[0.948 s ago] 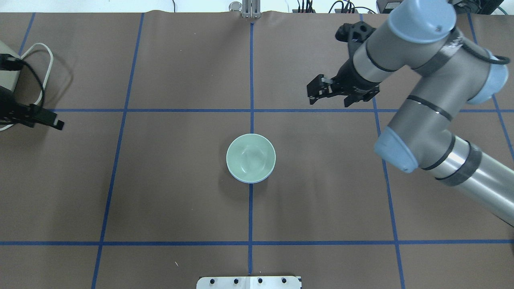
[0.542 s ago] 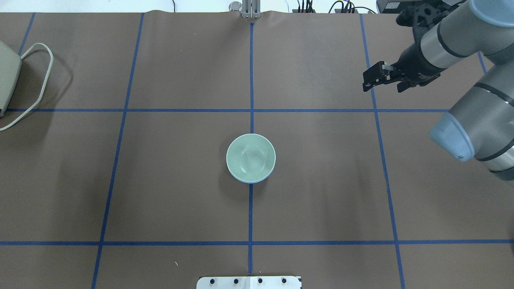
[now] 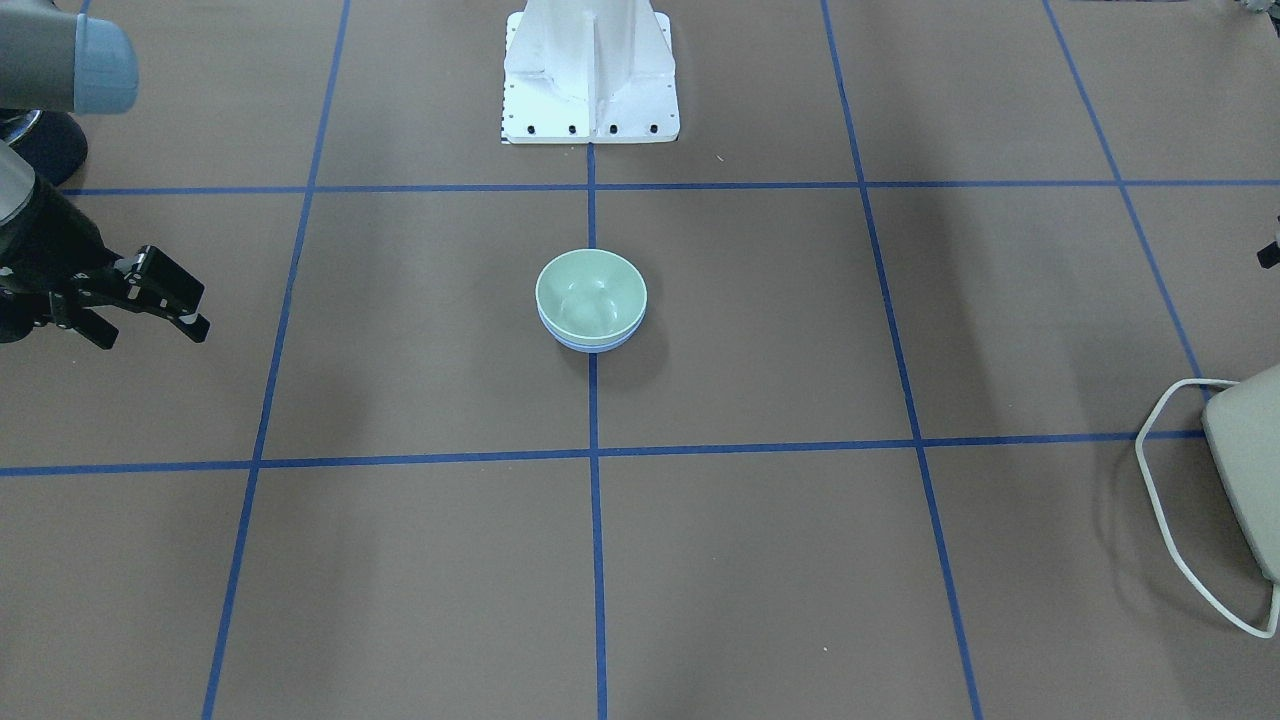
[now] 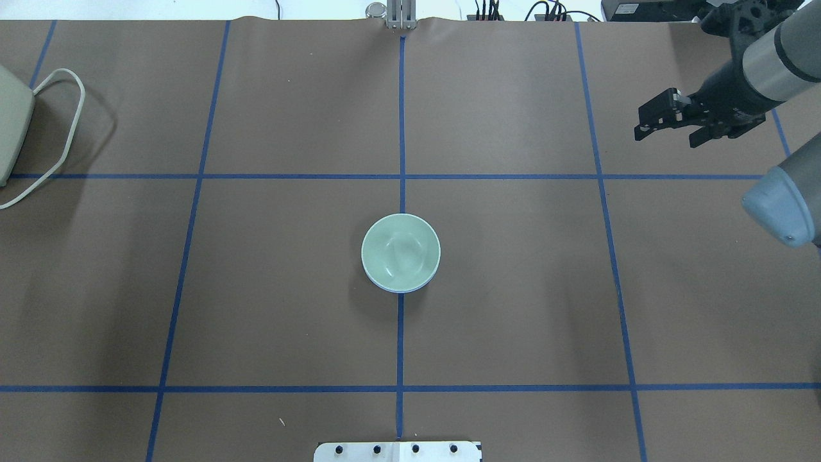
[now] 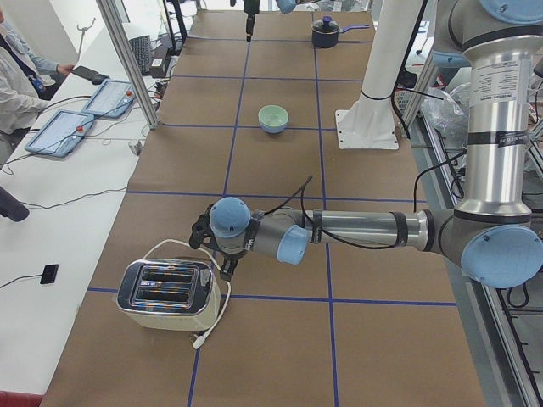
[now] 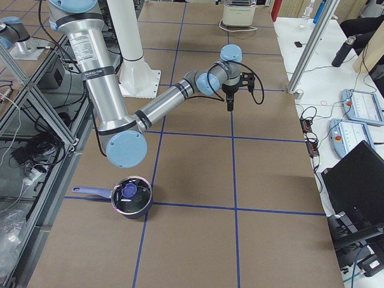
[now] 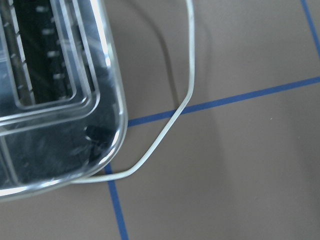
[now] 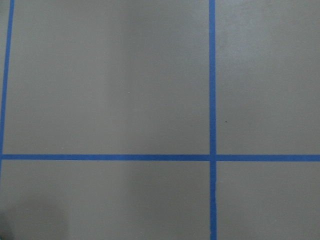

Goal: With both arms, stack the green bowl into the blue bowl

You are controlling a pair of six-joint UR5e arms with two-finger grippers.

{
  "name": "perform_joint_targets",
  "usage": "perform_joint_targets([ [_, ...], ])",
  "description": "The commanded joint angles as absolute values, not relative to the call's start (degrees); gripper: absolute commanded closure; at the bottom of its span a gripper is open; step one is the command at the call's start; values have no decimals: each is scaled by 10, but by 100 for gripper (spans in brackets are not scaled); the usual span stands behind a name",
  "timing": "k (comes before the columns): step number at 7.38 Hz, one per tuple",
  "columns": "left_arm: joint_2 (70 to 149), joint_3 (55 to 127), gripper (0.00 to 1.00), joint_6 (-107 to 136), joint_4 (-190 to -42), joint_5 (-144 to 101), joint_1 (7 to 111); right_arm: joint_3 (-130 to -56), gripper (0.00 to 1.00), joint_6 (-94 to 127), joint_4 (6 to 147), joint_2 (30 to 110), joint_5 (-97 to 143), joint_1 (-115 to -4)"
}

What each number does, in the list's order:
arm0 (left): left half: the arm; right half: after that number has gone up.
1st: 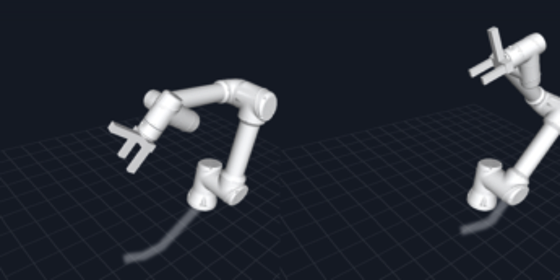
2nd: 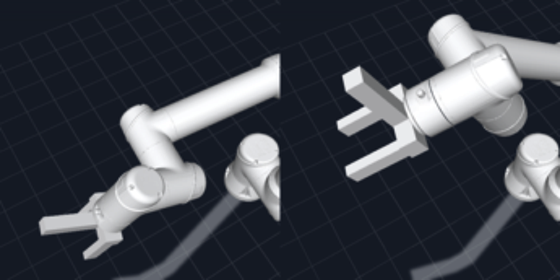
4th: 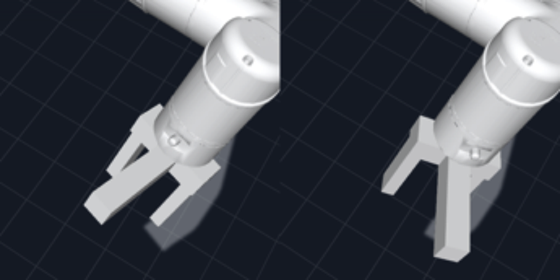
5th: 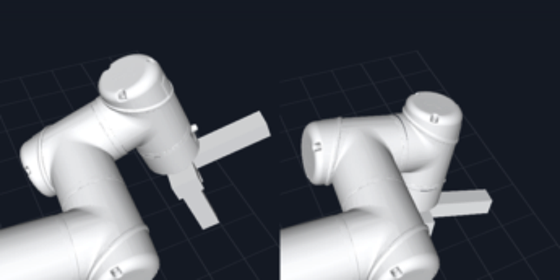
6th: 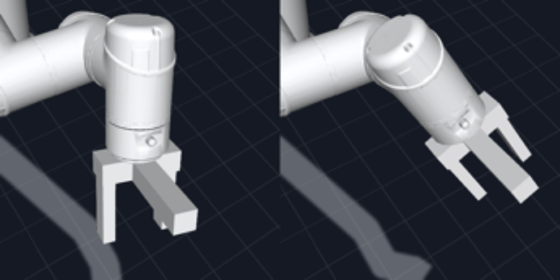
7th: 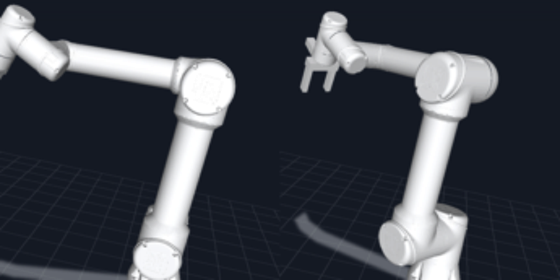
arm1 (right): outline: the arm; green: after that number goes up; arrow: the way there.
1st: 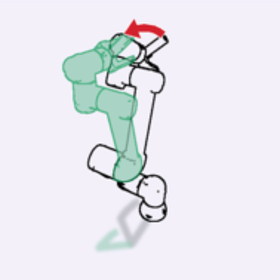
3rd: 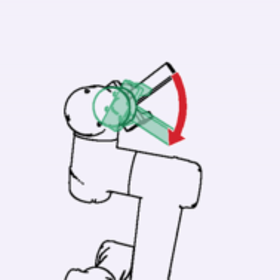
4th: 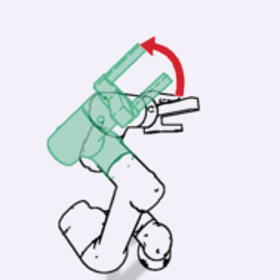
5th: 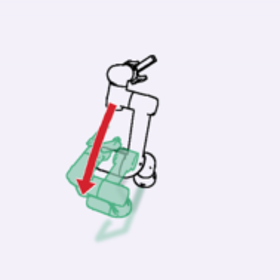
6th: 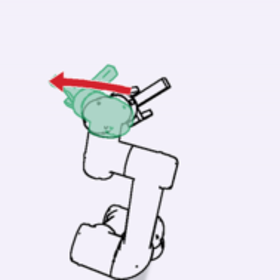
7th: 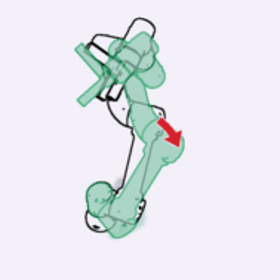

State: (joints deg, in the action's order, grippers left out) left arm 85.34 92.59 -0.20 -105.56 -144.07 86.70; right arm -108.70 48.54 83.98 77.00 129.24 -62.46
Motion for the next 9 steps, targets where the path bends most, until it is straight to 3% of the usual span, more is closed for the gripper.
perform_joint_targets([
  [1, 832, 929, 2, -10, -1051, -1435, 871, -1096, 0, 416, 838, 849, 1290, -658],
  [3, 803, 929, 2, -11, -1055, -1435, 873, -1096, 0, 266, 836, 925, 1290, -714],
  [7, 778, 929, 2, -45, -1054, -1414, 875, -1086, 0, 206, 833, 984, 1242, -729],
  [9, 779, 927, 2, -45, -1053, -1413, 879, -1046, 0, 102, 836, 994, 1251, -787],
])
